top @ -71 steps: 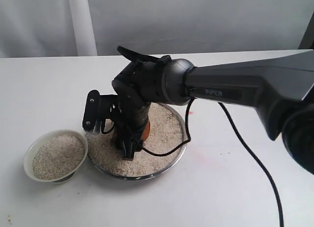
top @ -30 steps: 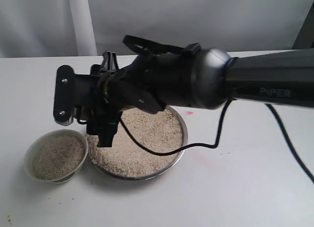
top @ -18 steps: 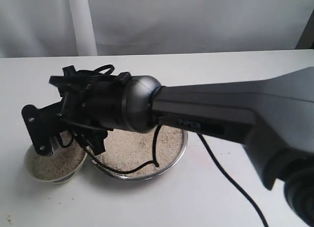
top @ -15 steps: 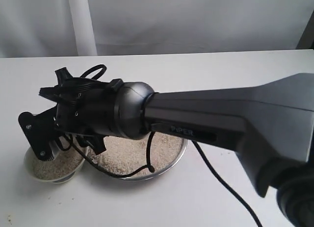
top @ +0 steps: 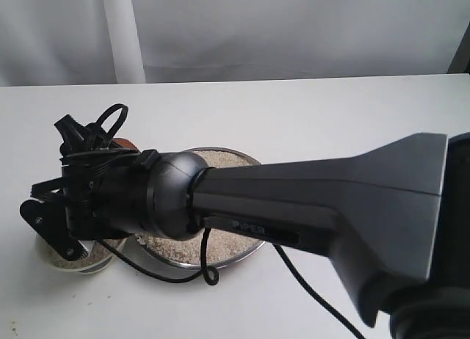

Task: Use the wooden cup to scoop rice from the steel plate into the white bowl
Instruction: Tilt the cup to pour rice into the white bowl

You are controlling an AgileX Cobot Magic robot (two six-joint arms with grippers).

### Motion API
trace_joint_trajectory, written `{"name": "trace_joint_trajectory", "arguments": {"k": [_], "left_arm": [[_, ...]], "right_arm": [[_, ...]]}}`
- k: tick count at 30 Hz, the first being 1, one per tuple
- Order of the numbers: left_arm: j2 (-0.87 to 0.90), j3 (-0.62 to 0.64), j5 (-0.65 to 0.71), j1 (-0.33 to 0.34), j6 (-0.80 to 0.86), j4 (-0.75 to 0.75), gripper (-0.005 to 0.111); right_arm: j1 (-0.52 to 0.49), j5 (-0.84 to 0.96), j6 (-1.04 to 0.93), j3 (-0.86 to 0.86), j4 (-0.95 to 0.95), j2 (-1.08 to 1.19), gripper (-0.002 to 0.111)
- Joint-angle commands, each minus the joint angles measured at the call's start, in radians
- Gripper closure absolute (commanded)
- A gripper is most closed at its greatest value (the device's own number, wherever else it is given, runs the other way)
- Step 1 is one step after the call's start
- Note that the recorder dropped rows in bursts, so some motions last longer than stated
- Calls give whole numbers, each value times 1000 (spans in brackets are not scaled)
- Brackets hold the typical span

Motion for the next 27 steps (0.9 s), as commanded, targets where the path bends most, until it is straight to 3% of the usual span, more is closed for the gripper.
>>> {"name": "trace_joint_trajectory", "arguments": {"k": [1, 27], "left_arm": [[0, 1, -8, -6, -2, 3, 107], [0, 1, -8, -6, -2, 3, 107]], "right_arm": [[8, 4, 6, -10, -39, 0, 108], [51, 9, -4, -10, -292, 6, 108]]}}
